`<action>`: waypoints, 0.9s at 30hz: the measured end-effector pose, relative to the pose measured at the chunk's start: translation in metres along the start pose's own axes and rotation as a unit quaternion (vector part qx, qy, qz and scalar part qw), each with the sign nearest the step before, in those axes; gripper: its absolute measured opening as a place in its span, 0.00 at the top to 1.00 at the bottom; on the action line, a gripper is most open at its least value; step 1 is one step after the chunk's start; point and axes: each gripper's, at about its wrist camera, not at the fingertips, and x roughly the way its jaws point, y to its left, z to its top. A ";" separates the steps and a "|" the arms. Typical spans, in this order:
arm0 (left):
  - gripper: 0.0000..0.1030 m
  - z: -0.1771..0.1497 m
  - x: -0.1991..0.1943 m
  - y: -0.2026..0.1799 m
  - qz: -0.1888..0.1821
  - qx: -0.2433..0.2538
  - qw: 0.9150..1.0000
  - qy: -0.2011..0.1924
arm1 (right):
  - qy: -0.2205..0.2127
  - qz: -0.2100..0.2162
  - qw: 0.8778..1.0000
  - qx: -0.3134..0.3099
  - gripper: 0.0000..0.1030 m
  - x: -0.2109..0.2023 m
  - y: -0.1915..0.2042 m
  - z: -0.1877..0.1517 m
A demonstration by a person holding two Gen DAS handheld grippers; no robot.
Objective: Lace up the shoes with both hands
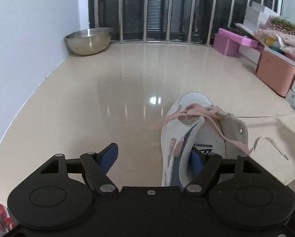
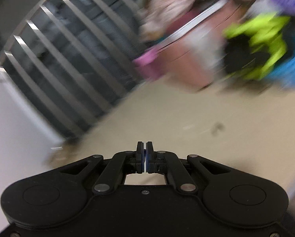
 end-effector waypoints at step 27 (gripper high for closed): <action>0.80 -0.008 0.006 0.004 -0.066 -0.072 0.995 -0.035 | 0.112 0.198 0.828 -0.512 1.00 0.068 0.135 -0.069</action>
